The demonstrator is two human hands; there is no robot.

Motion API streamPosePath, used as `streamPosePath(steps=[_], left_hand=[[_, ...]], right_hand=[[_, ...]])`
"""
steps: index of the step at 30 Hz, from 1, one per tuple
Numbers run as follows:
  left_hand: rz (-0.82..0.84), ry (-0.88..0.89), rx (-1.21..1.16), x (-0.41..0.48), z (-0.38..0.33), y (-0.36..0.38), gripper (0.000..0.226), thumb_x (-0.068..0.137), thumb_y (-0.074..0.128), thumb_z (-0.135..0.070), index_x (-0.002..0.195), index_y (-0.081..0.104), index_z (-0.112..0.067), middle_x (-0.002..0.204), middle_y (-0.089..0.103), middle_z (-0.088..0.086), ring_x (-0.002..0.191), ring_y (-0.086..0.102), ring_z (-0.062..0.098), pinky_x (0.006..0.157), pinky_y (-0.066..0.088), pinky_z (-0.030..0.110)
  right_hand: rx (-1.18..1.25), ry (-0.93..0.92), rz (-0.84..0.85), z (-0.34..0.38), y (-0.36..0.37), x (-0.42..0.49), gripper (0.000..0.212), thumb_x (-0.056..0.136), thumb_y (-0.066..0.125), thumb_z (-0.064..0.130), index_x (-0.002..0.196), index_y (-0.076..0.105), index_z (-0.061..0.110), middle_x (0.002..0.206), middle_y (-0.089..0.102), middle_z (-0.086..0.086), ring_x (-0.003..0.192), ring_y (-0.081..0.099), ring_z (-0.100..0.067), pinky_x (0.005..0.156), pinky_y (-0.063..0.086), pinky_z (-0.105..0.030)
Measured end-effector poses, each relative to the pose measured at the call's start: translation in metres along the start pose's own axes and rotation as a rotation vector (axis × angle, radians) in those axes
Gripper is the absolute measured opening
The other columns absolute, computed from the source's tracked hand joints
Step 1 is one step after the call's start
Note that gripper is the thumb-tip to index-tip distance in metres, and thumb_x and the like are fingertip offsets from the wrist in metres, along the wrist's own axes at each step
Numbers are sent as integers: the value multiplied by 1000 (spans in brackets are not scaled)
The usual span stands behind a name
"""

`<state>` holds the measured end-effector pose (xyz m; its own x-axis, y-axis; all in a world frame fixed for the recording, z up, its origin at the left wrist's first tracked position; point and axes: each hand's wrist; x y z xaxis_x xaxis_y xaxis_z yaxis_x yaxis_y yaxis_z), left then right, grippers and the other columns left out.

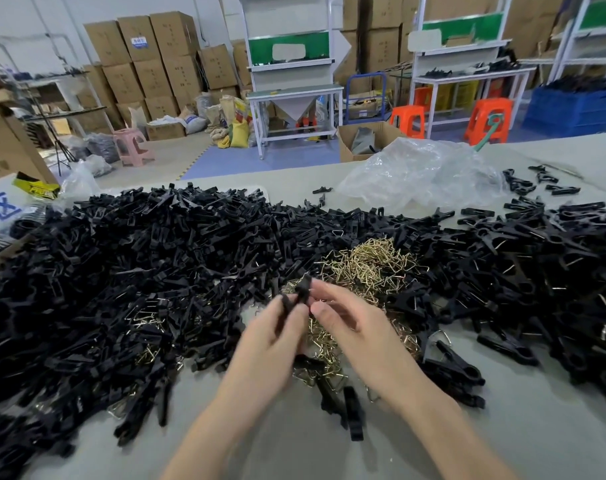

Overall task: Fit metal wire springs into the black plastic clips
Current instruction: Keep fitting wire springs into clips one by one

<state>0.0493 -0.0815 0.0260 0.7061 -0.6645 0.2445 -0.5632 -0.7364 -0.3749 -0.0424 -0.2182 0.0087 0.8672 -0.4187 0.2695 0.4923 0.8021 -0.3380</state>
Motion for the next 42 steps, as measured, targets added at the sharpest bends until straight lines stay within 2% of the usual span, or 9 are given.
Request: streamPosePath(steps=[5,11,14,18,21,30,34,37,42], left_hand=[[81,53,-19,-7,-5,4,22,104,49,-32,91,62,-20,67,60,-3,58,51,8,54,39,24],[-18,113,-38,-17,-8,6,22,105,45,-30,114,66,-33,72,60,-32,66,54,-12,63,39,5],[32,50,-97,-24,-9,14,29,108,38,-25,116,62,-39,72,53,-16,69,52,-10,63,40,12],[15,50,-58,-24,-3,23,37,106,43,-22,136,49,-43,91,59,-8,75,55,3,71,45,14],[-73,29,-193,-20,-3,20,36,103,51,-19,128,51,-44,95,69,-6,70,62,8,65,52,22],[-118,-45,-402,-12,-1,11,29,101,52,-12,116,69,-28,74,62,-1,64,56,13,60,51,23],[-128,-26,-357,-12,-1,7,10,97,59,-19,104,65,-23,70,62,-3,63,57,10,60,50,16],[-85,-14,-290,-13,-1,5,9,89,61,-36,94,69,-36,67,62,-6,64,59,7,61,51,20],[-40,-29,-235,-13,4,7,29,100,58,-12,97,68,-39,74,69,-4,72,66,15,74,57,32]], right_hand=[[183,30,7,4,2,0,28,94,62,45,121,67,39,109,74,16,102,69,-1,88,53,-17],[460,59,-88,4,2,6,26,88,69,36,106,61,18,106,78,2,103,73,-15,89,57,-24],[510,82,-124,7,-1,7,33,84,75,35,105,59,14,100,79,-3,88,76,-17,78,57,-19],[501,105,-217,4,-4,8,24,77,79,36,98,68,33,86,77,-1,75,74,-16,71,56,-18],[443,110,-228,1,-5,8,27,82,80,27,102,70,42,83,75,2,70,70,-10,70,54,-16],[243,144,1,-3,-5,4,30,103,57,26,122,61,49,56,56,14,48,44,1,49,38,-10],[305,213,-7,-7,-6,6,34,106,50,23,131,58,45,59,54,11,56,49,0,62,42,-12],[364,242,-10,-9,-4,7,31,107,47,27,124,64,47,66,58,8,68,54,-9,80,44,-30],[352,218,19,-5,-3,6,29,105,53,25,116,74,42,106,76,1,94,70,-18,94,56,-42]])
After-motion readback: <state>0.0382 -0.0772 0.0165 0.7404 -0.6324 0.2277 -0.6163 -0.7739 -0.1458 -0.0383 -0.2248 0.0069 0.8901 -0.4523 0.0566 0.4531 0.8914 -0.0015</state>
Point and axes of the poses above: each hand's wrist, its own x-axis towards the middle knuckle, its own y-axis out of the palm, z = x × y
